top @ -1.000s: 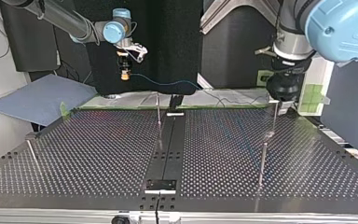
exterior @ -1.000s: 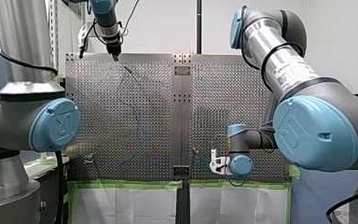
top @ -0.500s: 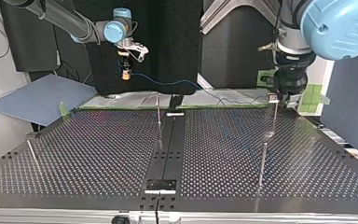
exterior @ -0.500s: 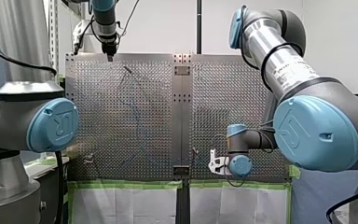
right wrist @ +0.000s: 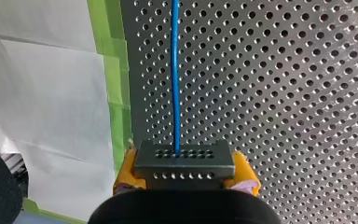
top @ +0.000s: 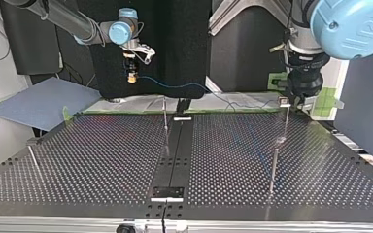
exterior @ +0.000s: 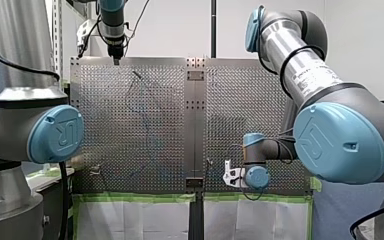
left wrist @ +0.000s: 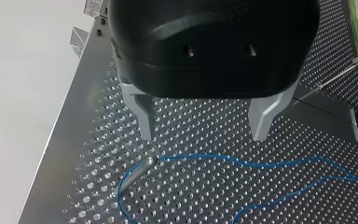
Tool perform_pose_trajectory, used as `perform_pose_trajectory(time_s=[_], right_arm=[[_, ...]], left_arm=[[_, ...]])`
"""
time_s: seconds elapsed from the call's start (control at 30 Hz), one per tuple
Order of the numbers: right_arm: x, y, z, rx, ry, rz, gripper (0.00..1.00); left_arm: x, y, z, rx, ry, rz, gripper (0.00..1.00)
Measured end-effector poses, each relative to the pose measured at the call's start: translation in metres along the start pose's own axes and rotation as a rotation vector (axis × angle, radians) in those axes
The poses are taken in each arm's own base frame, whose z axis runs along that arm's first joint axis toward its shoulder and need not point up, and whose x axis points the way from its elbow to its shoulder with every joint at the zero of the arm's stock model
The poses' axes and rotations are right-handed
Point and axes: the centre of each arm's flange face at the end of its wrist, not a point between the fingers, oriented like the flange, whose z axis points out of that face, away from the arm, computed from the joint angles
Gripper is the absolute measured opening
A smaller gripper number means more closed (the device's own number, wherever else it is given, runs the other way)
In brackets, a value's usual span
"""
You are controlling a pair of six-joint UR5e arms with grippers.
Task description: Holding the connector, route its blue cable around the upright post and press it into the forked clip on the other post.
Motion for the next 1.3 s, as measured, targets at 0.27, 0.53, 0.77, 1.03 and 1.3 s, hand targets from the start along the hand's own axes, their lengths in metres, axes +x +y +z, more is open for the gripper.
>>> perform_pose_trajectory(time_s=[0.27, 0.53, 0.77, 1.03, 1.3], right_arm=[[0.0, 0.0, 0.0, 0.0, 0.002, 0.0, 0.0], [0.0, 0.0, 0.0, 0.001, 0.002, 0.0, 0.0], [0.0, 0.0, 0.0, 0.0, 0.004, 0.002, 0.0], [0.0, 0.0, 0.0, 0.001, 0.004, 0.005, 0.0], [0.0, 0.0, 0.0, 0.002, 0.0, 0.004, 0.0]], left_arm=[[-0.001, -0.001, -0.001, 0.005, -0.009, -0.006, 1.0], [-0.007, -0.003, 0.001, 0.018, -0.071, 0.003, 1.0], [-0.012, -0.007, 0.007, 0.028, -0.13, 0.045, 1.0], [0.007, -0.011, 0.021, 0.038, -0.144, 0.116, 1.0], [0.04, -0.022, 0.039, 0.099, -0.134, 0.211, 1.0]])
